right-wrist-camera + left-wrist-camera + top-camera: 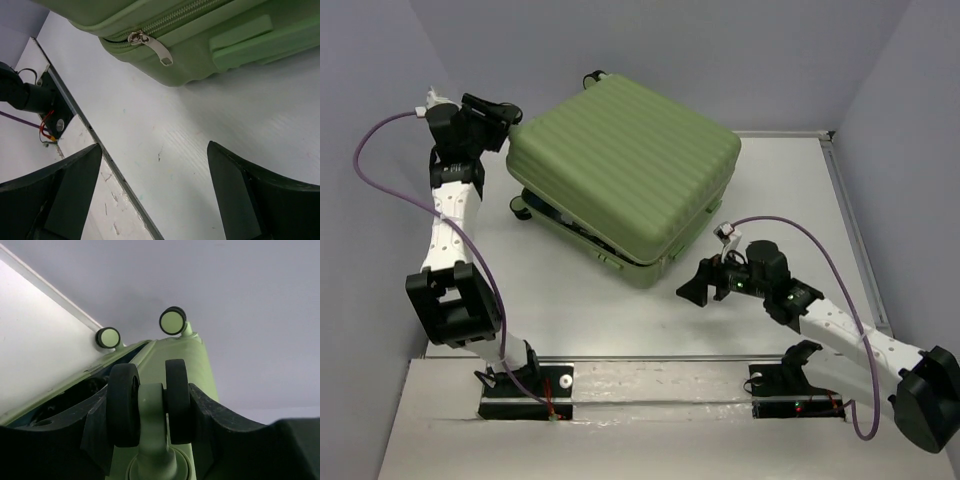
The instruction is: Pack the luggage
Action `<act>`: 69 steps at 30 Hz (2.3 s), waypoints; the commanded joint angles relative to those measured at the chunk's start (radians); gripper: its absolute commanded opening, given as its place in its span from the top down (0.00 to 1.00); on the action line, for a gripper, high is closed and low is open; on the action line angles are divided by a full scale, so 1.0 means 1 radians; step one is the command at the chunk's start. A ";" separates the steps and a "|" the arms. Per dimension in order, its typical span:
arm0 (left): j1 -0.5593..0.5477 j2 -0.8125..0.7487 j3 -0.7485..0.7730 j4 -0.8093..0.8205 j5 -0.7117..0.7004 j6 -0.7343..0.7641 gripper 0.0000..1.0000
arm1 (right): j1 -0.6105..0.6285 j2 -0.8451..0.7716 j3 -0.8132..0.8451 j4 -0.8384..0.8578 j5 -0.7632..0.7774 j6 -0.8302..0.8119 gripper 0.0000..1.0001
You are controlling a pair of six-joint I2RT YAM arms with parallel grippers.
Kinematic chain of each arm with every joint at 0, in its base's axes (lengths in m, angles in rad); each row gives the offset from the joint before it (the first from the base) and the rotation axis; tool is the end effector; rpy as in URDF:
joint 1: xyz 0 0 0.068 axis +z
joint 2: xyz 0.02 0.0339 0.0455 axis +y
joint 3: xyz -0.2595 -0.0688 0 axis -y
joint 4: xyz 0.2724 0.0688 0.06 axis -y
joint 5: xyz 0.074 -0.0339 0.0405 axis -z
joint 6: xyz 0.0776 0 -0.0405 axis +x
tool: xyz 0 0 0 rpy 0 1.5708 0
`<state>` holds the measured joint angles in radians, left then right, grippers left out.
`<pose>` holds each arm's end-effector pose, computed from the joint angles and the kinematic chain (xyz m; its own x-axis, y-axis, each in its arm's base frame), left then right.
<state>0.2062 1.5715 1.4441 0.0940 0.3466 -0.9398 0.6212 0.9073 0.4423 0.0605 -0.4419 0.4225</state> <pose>0.4409 0.0653 0.3930 -0.1321 -0.8035 -0.5805 0.0561 0.5786 -0.8137 0.1946 0.1801 0.1927 -0.6387 -0.0013 -0.7694 -0.6402 0.5557 0.5305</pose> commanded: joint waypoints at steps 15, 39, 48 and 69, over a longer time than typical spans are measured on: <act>0.045 -0.125 -0.228 0.044 0.057 0.137 0.94 | 0.038 0.169 0.016 0.314 0.100 -0.047 0.71; 0.058 0.085 -0.082 0.018 0.026 0.162 0.92 | 0.049 0.346 0.045 0.438 0.028 -0.097 0.49; 0.058 0.076 -0.080 0.010 0.000 0.191 0.19 | 0.095 0.358 0.053 0.482 0.098 -0.088 0.49; -0.200 -0.862 -0.896 -0.068 -0.089 0.300 0.27 | 0.095 0.372 -0.011 0.611 0.140 -0.076 0.58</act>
<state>0.0902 0.8120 0.7261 0.1093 0.2283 -0.6876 0.7082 1.3045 0.4393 0.6098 -0.3290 0.3630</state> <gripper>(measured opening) 0.806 0.435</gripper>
